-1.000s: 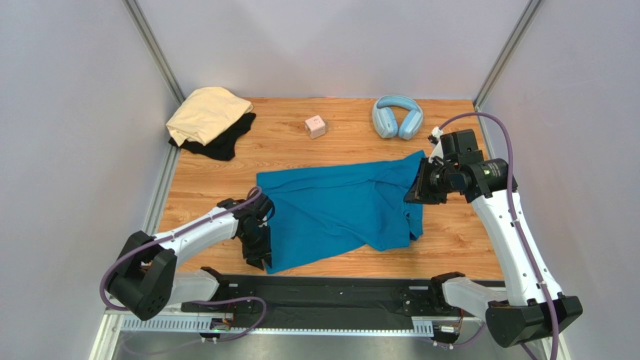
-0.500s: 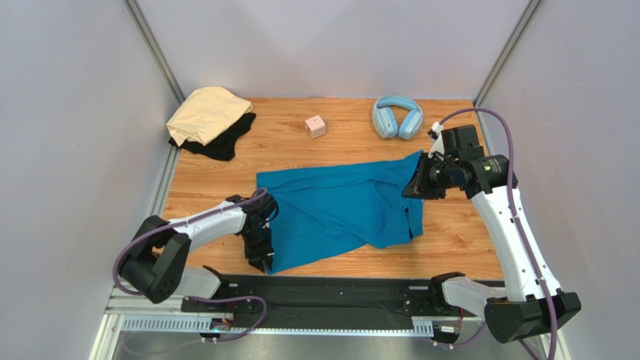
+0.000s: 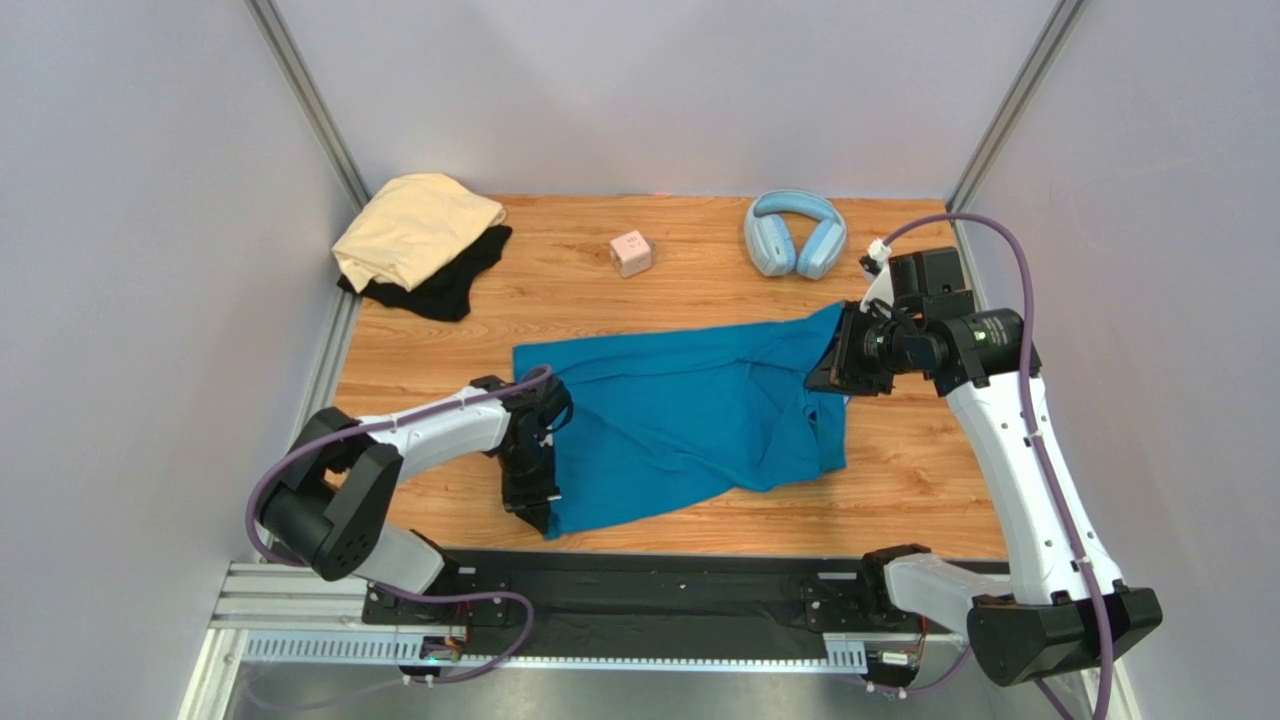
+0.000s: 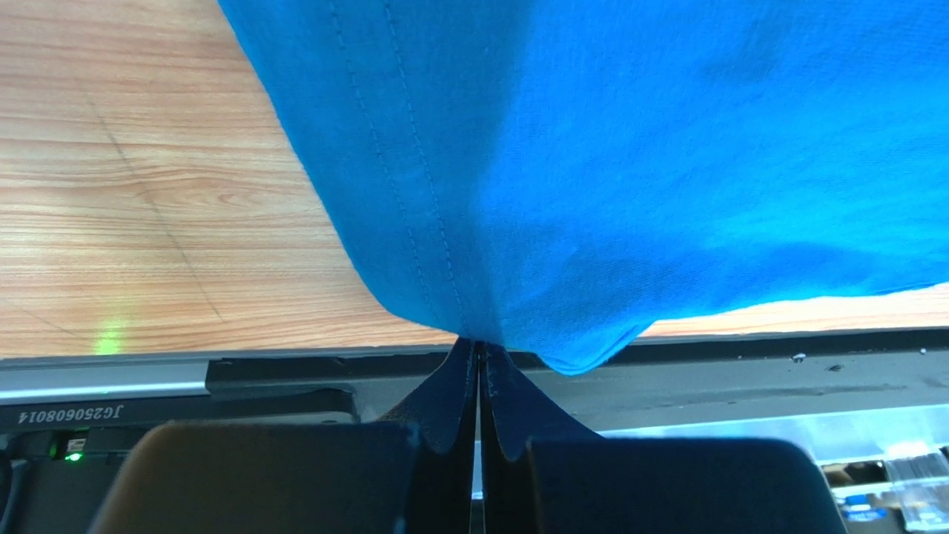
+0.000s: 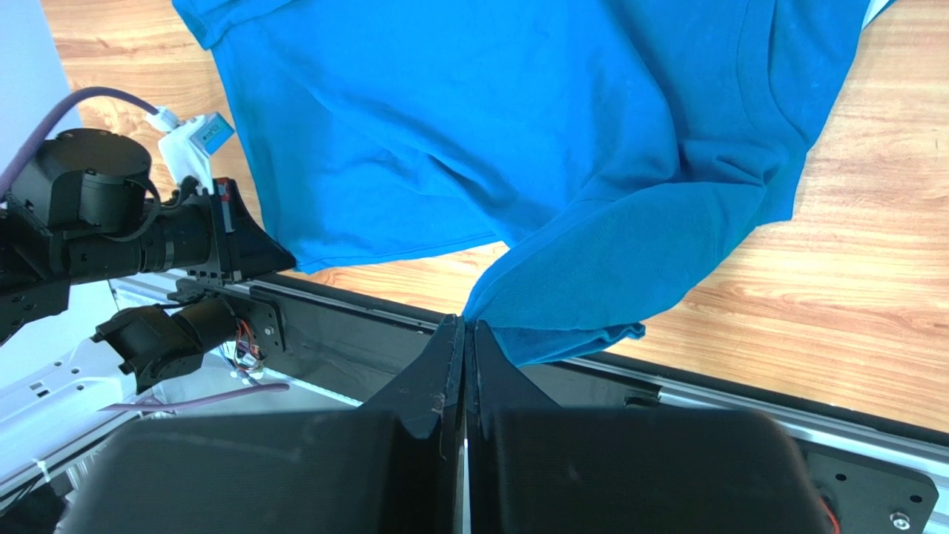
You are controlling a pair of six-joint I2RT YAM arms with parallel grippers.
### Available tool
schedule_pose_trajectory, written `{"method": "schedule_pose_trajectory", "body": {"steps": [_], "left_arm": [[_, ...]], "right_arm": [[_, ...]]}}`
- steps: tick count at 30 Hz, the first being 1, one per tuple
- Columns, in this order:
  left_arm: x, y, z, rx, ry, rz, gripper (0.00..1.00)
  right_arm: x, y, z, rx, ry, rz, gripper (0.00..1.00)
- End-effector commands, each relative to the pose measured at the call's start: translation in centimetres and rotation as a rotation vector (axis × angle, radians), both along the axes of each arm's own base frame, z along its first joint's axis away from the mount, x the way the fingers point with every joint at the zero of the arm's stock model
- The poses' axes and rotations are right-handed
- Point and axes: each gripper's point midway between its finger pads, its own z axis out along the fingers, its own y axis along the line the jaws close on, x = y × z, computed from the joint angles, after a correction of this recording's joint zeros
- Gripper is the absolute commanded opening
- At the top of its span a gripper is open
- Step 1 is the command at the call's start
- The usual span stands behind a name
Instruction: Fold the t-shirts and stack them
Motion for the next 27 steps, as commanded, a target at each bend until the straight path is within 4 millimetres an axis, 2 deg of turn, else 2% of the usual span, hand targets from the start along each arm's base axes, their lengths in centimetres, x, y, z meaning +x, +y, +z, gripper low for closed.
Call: {"method": "schedule_pose_trajectory", "body": {"steps": [1, 6, 11, 15, 23, 27], "left_arm": [[1.1, -0.4, 1.6, -0.017, -0.070, -0.002, 0.00], [1.8, -0.1, 3.3, -0.035, -0.174, 0.016, 0.00], [1.9, 0.1, 3.9, -0.038, -0.196, 0.017, 0.00], [3.0, 0.2, 5.5, -0.052, -0.284, 0.023, 0.00], [4.5, 0.8, 9.1, -0.056, -0.422, 0.062, 0.00], [5.3, 2.1, 11.3, -0.042, -0.550, 0.103, 0.00]], "right_arm": [[0.3, 0.2, 0.3, 0.014, -0.034, 0.012, 0.00], [0.6, 0.3, 0.0, 0.021, -0.034, 0.010, 0.00], [0.7, 0.2, -0.1, 0.015, -0.038, 0.002, 0.00], [0.4, -0.1, -0.3, 0.007, -0.042, -0.006, 0.00], [-0.2, -2.2, 0.0, -0.074, -0.091, -0.061, 0.00], [-0.4, -3.5, 0.7, -0.106, -0.132, -0.112, 0.00]]}}
